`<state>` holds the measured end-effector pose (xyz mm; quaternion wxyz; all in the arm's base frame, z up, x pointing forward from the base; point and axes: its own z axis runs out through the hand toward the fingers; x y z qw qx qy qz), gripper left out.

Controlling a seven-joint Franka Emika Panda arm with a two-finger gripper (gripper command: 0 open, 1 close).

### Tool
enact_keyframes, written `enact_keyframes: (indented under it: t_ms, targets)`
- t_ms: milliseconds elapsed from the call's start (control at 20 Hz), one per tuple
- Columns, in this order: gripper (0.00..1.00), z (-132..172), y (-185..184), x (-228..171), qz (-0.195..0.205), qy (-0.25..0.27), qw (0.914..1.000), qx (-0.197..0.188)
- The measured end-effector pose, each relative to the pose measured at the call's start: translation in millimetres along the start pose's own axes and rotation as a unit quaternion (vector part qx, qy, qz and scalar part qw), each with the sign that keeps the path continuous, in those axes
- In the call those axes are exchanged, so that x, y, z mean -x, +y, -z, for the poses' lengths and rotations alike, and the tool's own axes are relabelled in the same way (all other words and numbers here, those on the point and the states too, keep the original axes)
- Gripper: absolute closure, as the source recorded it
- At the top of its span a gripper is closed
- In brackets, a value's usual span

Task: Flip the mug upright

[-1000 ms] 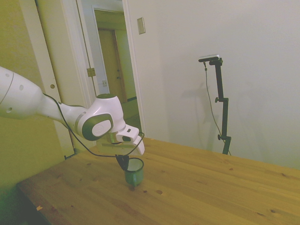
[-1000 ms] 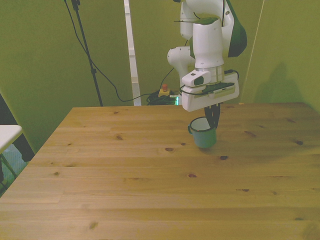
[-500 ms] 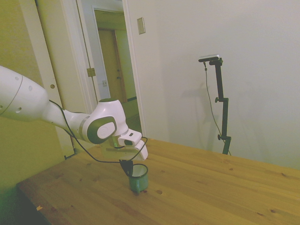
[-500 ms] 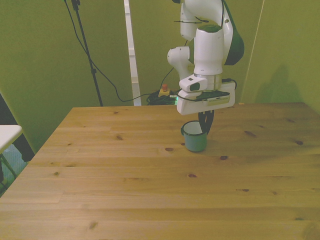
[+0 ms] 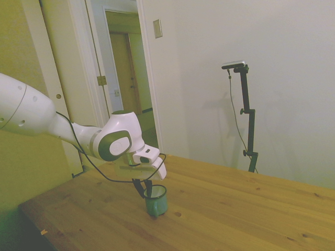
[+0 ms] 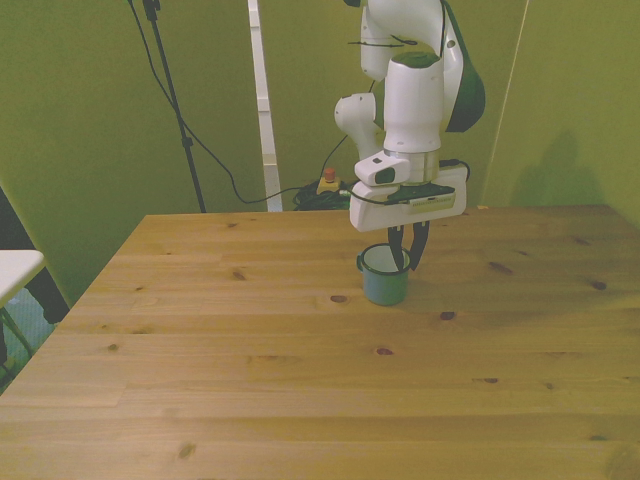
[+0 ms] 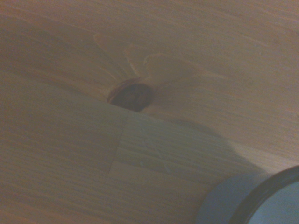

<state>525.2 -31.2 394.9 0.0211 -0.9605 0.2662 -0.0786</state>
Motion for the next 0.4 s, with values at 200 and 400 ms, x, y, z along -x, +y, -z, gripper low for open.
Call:
enact_keyframes:
  t_ms: [200,400]
  targets:
    - [0.0,38,3,12,0.0,0.027,0.9995,-0.018]
    - [0.0,78,8,51,0.012,0.056,0.9977,-0.036]
